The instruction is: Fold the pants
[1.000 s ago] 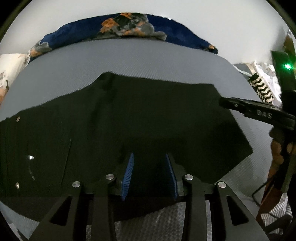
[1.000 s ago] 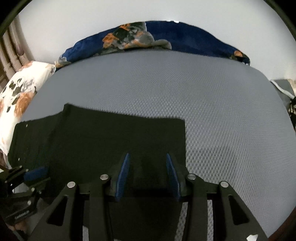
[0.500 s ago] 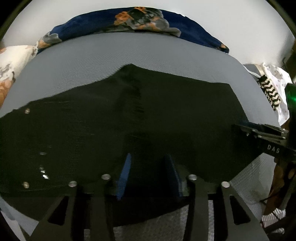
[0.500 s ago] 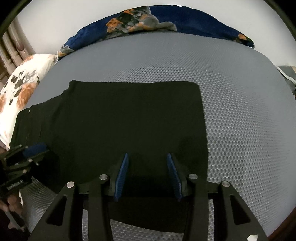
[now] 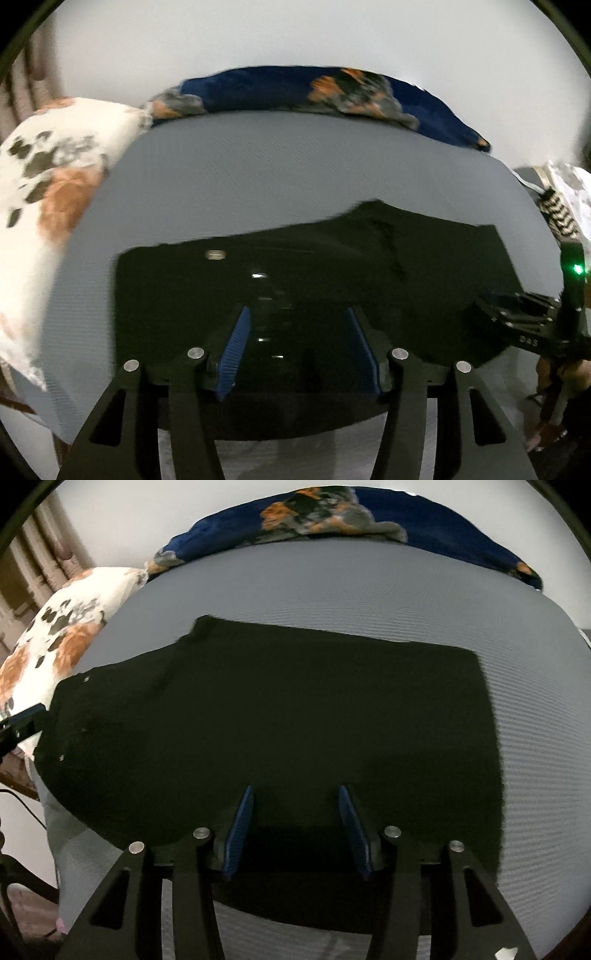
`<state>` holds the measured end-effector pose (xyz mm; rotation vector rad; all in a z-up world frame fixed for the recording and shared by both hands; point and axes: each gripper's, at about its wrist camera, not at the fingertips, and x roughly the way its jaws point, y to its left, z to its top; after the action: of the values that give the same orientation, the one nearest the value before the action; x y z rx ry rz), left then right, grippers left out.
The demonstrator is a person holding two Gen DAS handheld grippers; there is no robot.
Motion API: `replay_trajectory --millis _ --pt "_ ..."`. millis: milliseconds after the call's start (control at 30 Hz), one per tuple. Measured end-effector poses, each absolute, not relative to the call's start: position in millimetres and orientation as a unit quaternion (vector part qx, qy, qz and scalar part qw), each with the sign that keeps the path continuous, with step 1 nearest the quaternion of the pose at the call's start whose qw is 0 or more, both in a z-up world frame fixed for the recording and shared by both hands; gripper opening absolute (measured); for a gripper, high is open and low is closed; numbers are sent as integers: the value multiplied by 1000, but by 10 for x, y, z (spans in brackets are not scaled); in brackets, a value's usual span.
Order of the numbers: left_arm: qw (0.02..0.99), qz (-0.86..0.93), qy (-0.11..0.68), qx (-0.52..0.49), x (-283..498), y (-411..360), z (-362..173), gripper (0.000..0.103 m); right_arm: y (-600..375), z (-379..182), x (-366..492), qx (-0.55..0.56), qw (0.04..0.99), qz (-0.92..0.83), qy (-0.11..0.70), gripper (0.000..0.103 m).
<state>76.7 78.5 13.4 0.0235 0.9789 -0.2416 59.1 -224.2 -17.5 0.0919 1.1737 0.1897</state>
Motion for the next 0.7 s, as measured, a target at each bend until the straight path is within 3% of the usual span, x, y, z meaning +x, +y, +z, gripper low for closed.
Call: replay_trajectory --millis 267,700 --pt "880 -68 470 -22 754 1622 114 55 -1816 -169 633 33 820 112 560 48" --pt "837 -103 512 -164 831 2372 -243 61 -1369 -183 740 77 801 134 578 54"
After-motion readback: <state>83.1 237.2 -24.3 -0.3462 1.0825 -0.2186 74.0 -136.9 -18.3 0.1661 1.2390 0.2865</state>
